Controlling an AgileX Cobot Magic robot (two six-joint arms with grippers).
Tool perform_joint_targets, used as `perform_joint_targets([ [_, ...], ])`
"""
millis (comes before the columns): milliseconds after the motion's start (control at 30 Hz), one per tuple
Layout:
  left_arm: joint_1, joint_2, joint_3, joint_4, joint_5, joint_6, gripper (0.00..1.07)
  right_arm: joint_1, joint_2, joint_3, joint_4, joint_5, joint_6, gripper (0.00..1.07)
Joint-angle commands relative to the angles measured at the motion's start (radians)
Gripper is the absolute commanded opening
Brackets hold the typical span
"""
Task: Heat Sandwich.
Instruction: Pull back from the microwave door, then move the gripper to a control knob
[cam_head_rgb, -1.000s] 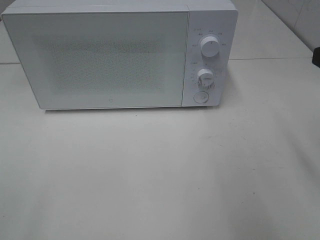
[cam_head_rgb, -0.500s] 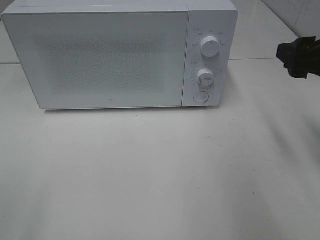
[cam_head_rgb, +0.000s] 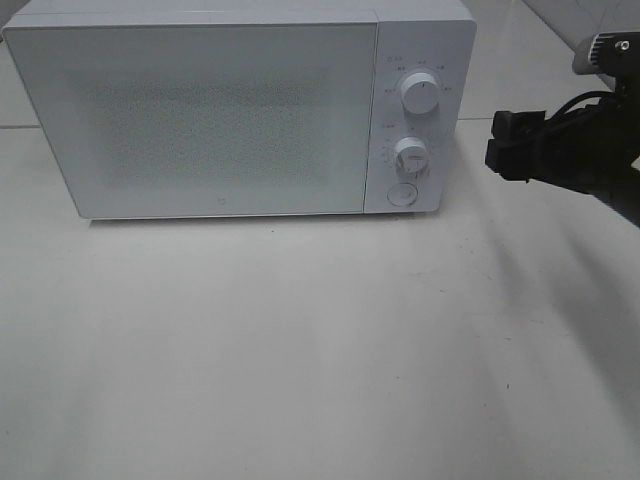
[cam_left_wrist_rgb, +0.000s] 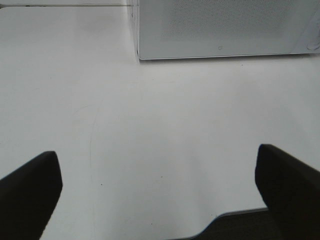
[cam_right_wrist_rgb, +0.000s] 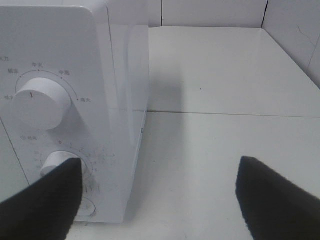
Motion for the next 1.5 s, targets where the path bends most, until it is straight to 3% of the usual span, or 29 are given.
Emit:
perform_joint_targets([
  [33,0.001,-0.023,0.001,-0.008,-0.012,0.002,0.98,0.058,0.059,0.001,0.049,-0.106,-0.002,0.76],
  [367,0.001,-0.023,0.001,-0.008,-0.012,0.002,0.98,0.205,0.209,-0.001,0.135,-0.313,0.030,0.76],
  [467,0.001,-0.023,0.001,-0.008,-0.012,0.002,0.98,0.261,0.262,-0.032,0.208,-0.345,0.031,0.76],
  [600,0.001,-0.023,0.001,-0.008,-0.012,0.002,0.98,0.293,0.312,-0.077,0.210,-0.360,0.031,0.76],
  [1500,0.001,-0.023,0.001,-0.008,-0.012,0.002,0.98,0.282,0.568,-0.358,0.272,-0.331,0.045,0.76],
])
